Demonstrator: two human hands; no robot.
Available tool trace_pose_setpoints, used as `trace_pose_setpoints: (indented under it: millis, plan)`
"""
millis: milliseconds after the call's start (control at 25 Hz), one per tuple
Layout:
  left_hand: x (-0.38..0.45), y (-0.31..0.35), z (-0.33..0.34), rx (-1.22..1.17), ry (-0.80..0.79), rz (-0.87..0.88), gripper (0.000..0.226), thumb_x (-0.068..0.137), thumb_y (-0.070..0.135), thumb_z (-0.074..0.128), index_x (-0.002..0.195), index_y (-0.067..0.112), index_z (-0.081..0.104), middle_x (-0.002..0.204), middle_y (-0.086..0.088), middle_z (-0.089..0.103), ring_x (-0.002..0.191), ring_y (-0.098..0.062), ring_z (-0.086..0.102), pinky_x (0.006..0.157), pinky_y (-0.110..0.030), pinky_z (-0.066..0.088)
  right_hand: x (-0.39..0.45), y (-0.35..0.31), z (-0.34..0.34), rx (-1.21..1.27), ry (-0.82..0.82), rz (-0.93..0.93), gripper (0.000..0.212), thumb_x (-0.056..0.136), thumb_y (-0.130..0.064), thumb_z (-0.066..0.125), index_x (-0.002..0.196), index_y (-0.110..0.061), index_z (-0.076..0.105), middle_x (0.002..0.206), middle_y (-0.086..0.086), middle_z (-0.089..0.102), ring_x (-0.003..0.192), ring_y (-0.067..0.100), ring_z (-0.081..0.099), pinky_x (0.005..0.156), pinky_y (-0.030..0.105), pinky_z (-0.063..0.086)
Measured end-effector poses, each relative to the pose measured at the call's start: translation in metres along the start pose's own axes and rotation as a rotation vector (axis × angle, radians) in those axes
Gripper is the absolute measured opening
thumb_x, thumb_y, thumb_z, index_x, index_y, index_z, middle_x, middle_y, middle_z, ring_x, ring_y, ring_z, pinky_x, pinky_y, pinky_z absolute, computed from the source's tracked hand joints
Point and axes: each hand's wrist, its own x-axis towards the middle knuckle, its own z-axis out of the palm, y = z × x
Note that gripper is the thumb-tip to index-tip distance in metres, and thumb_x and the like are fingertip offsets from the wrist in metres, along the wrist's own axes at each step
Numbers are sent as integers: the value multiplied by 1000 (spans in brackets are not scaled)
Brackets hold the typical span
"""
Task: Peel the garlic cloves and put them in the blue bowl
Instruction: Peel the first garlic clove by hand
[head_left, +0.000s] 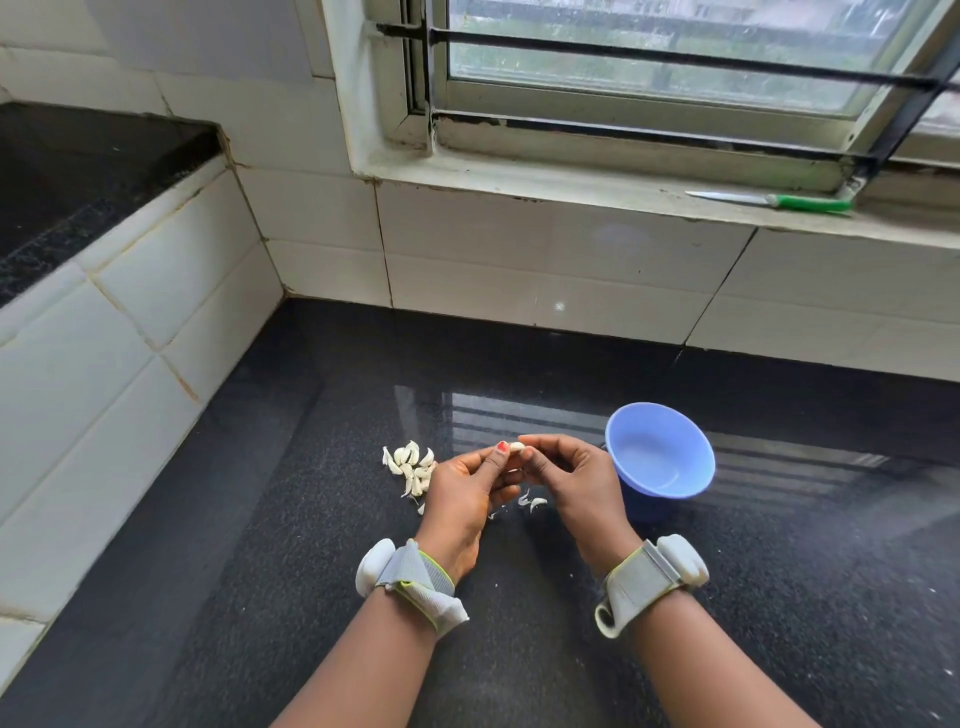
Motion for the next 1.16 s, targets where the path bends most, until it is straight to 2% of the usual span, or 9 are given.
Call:
trace_pose_setpoints:
  millis: [120, 280, 480, 720, 880, 1040, 1160]
  plan:
    - [0, 2, -2, -9, -47, 5, 17, 91, 6, 57, 100, 1, 70, 87, -7, 74, 75, -11, 69, 64, -17, 53, 0, -2, -1, 133, -9, 48, 14, 87, -5, 68, 98, -11, 73, 93, 8, 76, 91, 24, 72, 84, 34, 58]
    - [-1, 3, -2, -11, -45, 15, 17, 88, 5, 60, 100, -1, 70, 86, -9, 74, 75, -12, 69, 64, -17, 53, -1, -3, -2, 152, -43, 38, 18, 86, -6, 69, 103, -5, 72, 95, 12, 76, 94, 26, 72, 86, 35, 58]
    - [-1, 5, -2, 0, -40, -1, 12, 87, 5, 62, 93, 3, 72, 80, -7, 74, 71, -10, 68, 63, -17, 53, 0, -4, -4, 100, -58, -15, 14, 85, -4, 69, 97, -11, 74, 92, 9, 76, 92, 24, 72, 84, 33, 58]
    - [0, 7, -2, 2, -14, -39, 9, 87, 3, 62, 90, 2, 71, 77, -8, 72, 69, -13, 67, 59, -18, 53, 2, -3, -9, -114, -71, -141, 21, 83, -3, 72, 93, -21, 75, 89, -1, 76, 89, 13, 72, 82, 26, 57]
    - [0, 5, -2, 3, -5, -38, 10, 87, 5, 63, 92, 2, 71, 79, -9, 71, 71, -15, 66, 59, -18, 53, 2, -3, -10, -206, -73, -188, 18, 83, -5, 73, 94, -19, 75, 88, -4, 75, 86, 9, 71, 79, 22, 56]
    - [-2, 5, -3, 24, -30, 22, 15, 87, 8, 63, 96, 2, 72, 85, -12, 73, 77, -14, 69, 62, -18, 53, -1, -6, -6, -19, -27, -79, 13, 83, -11, 73, 95, -17, 75, 86, -1, 77, 84, 13, 73, 76, 23, 58]
    - [-2, 5, -1, 69, -13, 83, 13, 88, 7, 62, 94, 3, 73, 79, -8, 74, 72, -12, 69, 60, -18, 53, -1, -5, -2, 91, -16, -26, 15, 84, -9, 71, 98, -8, 74, 89, 7, 77, 87, 22, 73, 79, 30, 59]
